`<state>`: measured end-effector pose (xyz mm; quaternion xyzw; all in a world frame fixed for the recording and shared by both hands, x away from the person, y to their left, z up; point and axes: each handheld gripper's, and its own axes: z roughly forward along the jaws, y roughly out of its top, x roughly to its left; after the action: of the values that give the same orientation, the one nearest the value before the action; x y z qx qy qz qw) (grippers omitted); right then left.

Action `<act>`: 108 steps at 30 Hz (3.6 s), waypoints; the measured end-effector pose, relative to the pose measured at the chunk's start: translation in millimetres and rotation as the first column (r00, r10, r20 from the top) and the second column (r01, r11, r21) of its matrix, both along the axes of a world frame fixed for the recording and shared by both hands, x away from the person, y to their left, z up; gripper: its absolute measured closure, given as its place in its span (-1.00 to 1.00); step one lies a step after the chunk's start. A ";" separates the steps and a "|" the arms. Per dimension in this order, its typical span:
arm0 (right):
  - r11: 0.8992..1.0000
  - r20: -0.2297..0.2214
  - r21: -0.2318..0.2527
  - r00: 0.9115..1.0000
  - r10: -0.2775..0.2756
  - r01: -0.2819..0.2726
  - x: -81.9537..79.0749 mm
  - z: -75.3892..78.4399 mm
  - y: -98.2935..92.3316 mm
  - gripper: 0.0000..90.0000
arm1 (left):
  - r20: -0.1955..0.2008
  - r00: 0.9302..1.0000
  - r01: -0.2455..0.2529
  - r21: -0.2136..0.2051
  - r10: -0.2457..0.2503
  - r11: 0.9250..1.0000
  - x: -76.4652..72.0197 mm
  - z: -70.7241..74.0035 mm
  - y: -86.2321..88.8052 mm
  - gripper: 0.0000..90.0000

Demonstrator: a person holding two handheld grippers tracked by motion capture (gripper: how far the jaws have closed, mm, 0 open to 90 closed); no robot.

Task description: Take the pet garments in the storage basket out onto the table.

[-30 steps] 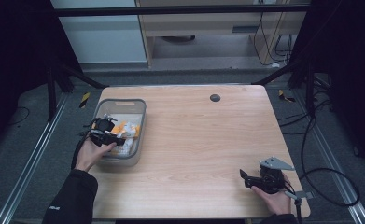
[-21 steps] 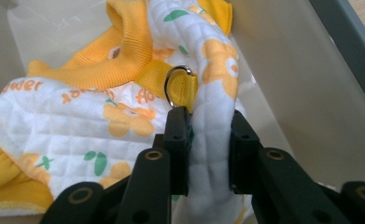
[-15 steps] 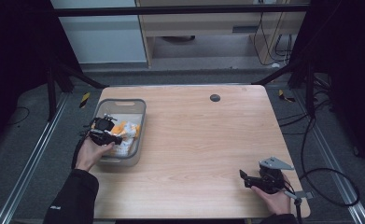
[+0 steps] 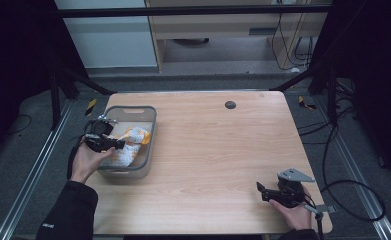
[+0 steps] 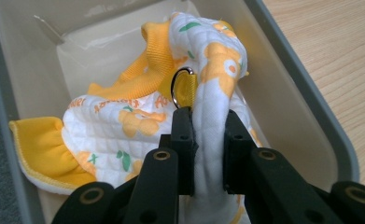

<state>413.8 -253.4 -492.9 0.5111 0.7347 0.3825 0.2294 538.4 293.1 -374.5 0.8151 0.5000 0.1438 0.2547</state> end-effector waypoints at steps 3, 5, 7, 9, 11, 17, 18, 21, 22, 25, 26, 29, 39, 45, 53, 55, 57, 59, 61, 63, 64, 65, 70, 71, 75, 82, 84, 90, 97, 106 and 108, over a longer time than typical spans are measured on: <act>1.000 0.000 0.000 1.000 0.000 0.000 0.0 0.1 -0.1 -0.69 | 0.012 1.000 -0.002 0.000 0.002 1.000 -1.6 7.1 1.8 0.75; 1.000 0.001 0.000 1.000 0.000 0.000 -0.2 0.1 0.0 -0.69 | 0.022 1.000 -0.002 -0.003 0.002 1.000 -3.0 12.1 2.9 0.75; 1.000 0.001 0.000 1.000 0.000 0.000 -0.1 0.0 0.0 -0.69 | 0.032 0.999 -0.002 -0.005 0.002 1.000 -4.6 17.6 3.5 0.75; 1.000 0.002 -0.003 1.000 0.001 -0.001 0.2 -0.2 -0.1 -0.69 | 0.042 0.999 0.000 -0.006 0.000 1.000 -6.0 24.0 4.3 0.75; 1.000 0.001 -0.002 1.000 0.001 -0.001 0.2 -0.2 0.0 -0.69 | 0.049 0.999 0.001 -0.008 0.000 1.000 -7.0 29.2 5.3 0.75; 1.000 0.001 0.001 1.000 0.001 -0.001 0.0 0.0 0.0 -0.69 | 0.079 0.997 0.008 -0.024 -0.006 1.000 -12.2 47.0 6.0 0.76; 1.000 0.002 0.000 1.000 0.001 -0.001 0.0 -0.1 0.1 -0.69 | 0.080 0.997 0.014 -0.022 -0.012 1.000 -12.9 48.9 5.7 0.76; 1.000 0.002 0.000 1.000 0.000 0.000 -0.1 0.1 0.0 -0.69 | 0.093 0.995 0.023 -0.023 -0.021 0.999 -15.8 56.1 4.6 0.76; 1.000 0.002 0.000 1.000 0.000 0.000 -0.1 0.1 0.0 -0.69 | 0.098 0.995 0.025 -0.025 -0.023 0.999 -16.7 58.1 4.3 0.76; 1.000 0.002 0.000 1.000 0.001 -0.001 -0.1 0.0 0.1 -0.69 | 0.109 0.993 0.037 -0.026 -0.034 0.999 -19.9 63.4 3.7 0.76; 1.000 0.005 -0.003 1.000 0.002 -0.002 0.0 -0.1 0.0 -0.69 | 0.111 0.993 0.043 -0.030 -0.039 0.999 -21.3 65.5 3.5 0.76; 1.000 0.006 -0.001 1.000 0.000 0.000 0.0 0.2 0.0 -0.69 | 0.119 0.992 0.056 -0.037 -0.051 0.998 -24.7 69.6 2.4 0.76; 1.000 0.016 -0.007 1.000 0.001 -0.001 0.4 0.0 -0.3 -0.69 | 0.137 0.982 0.140 -0.044 -0.133 0.989 -38.7 81.1 -10.4 0.76; 1.000 0.015 -0.007 1.000 0.002 -0.002 0.4 0.0 -0.2 -0.69 | 0.155 0.972 0.186 -0.035 -0.179 0.982 -46.3 89.0 -24.3 0.76; 1.000 0.017 -0.006 1.000 0.001 -0.001 0.2 0.2 -0.4 -0.69 | 0.180 0.958 0.233 -0.027 -0.225 0.972 -55.5 101.1 -38.0 0.76; 1.000 0.016 -0.006 1.000 0.001 -0.001 0.3 0.2 -0.4 -0.69 | 0.185 0.953 0.248 -0.024 -0.240 0.968 -57.6 103.1 -42.1 0.76; 1.000 0.016 -0.005 1.000 0.001 -0.001 0.2 0.2 -0.4 -0.69 | 0.186 0.948 0.265 -0.016 -0.257 0.964 -59.6 105.0 -46.3 0.76; 1.000 0.017 -0.005 1.000 0.001 -0.001 0.2 0.2 -0.4 -0.69 | 0.188 0.944 0.279 -0.013 -0.271 0.960 -61.6 106.0 -51.3 0.76; 1.000 0.017 -0.005 1.000 0.001 -0.001 0.3 0.2 -0.4 -0.69 | 0.187 0.940 0.294 -0.010 -0.287 0.956 -63.1 106.8 -56.1 0.76; 1.000 0.017 -0.005 1.000 0.002 -0.002 0.2 0.3 -0.4 -0.69 | 0.187 0.935 0.308 -0.007 -0.301 0.951 -64.5 106.8 -61.4 0.76; 1.000 0.016 -0.001 1.000 0.001 -0.001 0.1 0.4 -0.3 -0.69 | 0.188 0.933 0.313 -0.008 -0.306 0.950 -65.1 106.5 -65.1 0.76; 1.000 0.012 0.003 1.000 -0.001 0.001 -0.2 0.9 -0.2 -0.69 | 0.189 0.931 0.321 -0.008 -0.314 0.947 -65.1 106.3 -67.7 0.76; 1.000 0.018 0.001 1.000 -0.001 0.001 -0.4 0.7 -0.4 -0.69 | 0.188 0.921 0.349 -0.010 -0.341 0.937 -66.3 104.5 -81.1 0.76; 1.000 0.017 0.003 1.000 -0.001 0.001 -0.5 0.9 -0.4 -0.69 | 0.187 0.919 0.355 -0.010 -0.347 0.935 -66.6 104.1 -83.8 0.76; 1.000 0.019 0.001 1.000 0.001 -0.001 -0.4 1.0 -0.3 -0.69 | 0.189 0.912 0.374 -0.012 -0.365 0.928 -67.5 101.2 -93.5 0.76; 1.000 0.025 -0.006 1.000 0.001 -0.001 -0.6 0.8 -0.6 -0.69 | 0.186 0.899 0.406 -0.020 -0.396 0.913 -68.1 92.2 -111.6 0.76; 1.000 0.022 -0.003 1.000 0.001 0.000 -0.9 1.1 -0.4 -0.69 | 0.184 0.896 0.415 -0.020 -0.405 0.909 -68.1 90.4 -115.2 0.76; 1.000 0.028 -0.008 1.000 -0.001 0.002 -0.9 0.8 -1.0 -0.69 | 0.173 0.889 0.434 -0.023 -0.424 0.901 -67.9 83.2 -126.2 0.76; 1.000 0.024 -0.014 1.000 -0.006 0.006 -0.9 0.4 -1.0 -0.69 | 0.149 0.877 0.464 -0.016 -0.457 0.886 -68.2 73.7 -141.1 0.76; 1.000 0.025 -0.015 1.000 -0.007 0.008 -1.1 0.3 -1.3 -0.69 | 0.128 0.856 0.505 -0.011 -0.500 0.863 -67.4 62.1 -157.3 0.76; 1.000 0.020 -0.004 1.000 -0.012 0.012 -1.8 0.8 -1.0 -0.69 | 0.122 0.855 0.509 -0.012 -0.504 0.860 -66.4 58.0 -160.0 0.76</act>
<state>412.1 -254.4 -492.1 0.5113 0.7302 0.3845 0.2400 472.0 133.1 -316.6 0.9026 0.2553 0.1072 0.3296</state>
